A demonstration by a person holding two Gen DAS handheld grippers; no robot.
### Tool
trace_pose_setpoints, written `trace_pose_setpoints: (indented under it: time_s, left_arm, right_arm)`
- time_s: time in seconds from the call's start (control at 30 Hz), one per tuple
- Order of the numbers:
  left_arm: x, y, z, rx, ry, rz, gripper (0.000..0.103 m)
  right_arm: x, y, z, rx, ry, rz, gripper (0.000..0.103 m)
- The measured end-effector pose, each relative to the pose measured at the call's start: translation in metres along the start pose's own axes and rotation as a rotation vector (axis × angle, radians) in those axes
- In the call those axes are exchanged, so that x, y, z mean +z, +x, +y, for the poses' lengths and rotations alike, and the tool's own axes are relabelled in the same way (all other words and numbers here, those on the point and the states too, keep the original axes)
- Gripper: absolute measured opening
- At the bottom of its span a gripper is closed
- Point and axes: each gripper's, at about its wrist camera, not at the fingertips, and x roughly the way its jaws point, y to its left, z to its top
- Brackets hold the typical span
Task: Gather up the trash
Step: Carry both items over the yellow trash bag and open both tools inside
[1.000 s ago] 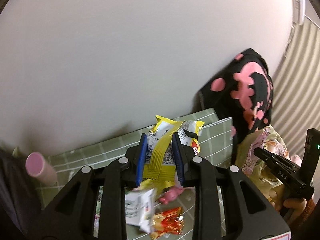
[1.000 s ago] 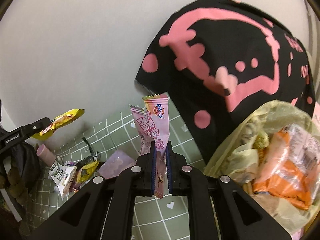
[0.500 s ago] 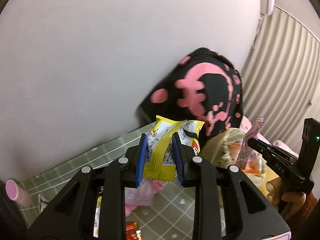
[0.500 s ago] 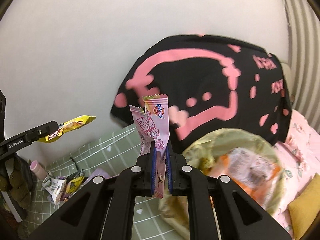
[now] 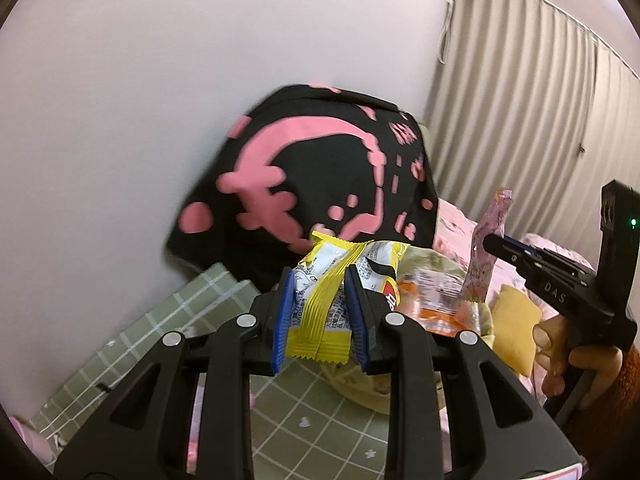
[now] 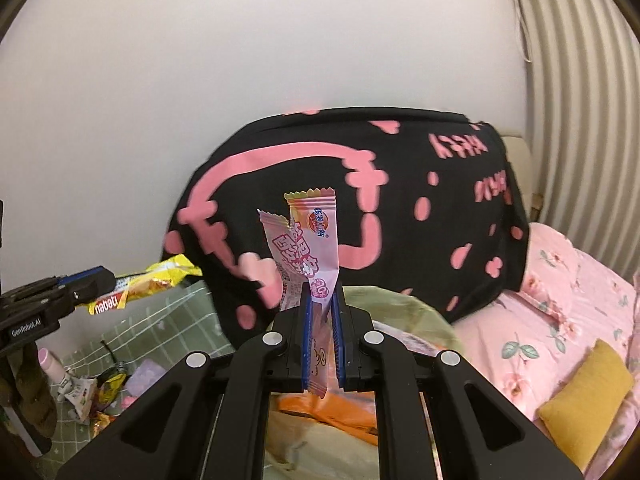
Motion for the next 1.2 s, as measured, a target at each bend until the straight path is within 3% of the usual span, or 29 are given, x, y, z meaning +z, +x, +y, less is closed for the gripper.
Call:
trace_pose_setpoints:
  time_s: [0.3,0.6,0.87,1.03,1.07,1.2]
  left_arm:
    - [0.005,0.041,-0.033,-0.126,0.020,0.064,0.025]
    - [-0.005,0.108,-0.076,-0.271,0.034,0.211,0.025]
    - [-0.028,0.180,-0.118,-0.208,0.132,0.386,0.025]
    - [-0.036,0.212,-0.120,-0.183,0.120,0.447,0.025]
    - [-0.035,0.211,-0.118,-0.195,0.107,0.445,0.026]
    - [-0.029,0.194,-0.105,-0.271,0.046,0.417,0.053]
  right_arm:
    - [-0.011,-0.011,-0.046,-0.085,0.069,-0.002,0.010]
    - [-0.023,-0.024,-0.091,-0.162,0.134,-0.002,0.010]
    - [-0.038,-0.022,-0.130,-0.212,0.189,0.029,0.010]
    - [-0.045,-0.013,-0.144,-0.218,0.202,0.055,0.010]
    - [-0.045,-0.010,-0.145,-0.214,0.199,0.058,0.010]
    - [-0.041,-0.003,-0.141,-0.179,0.193,0.052,0.010]
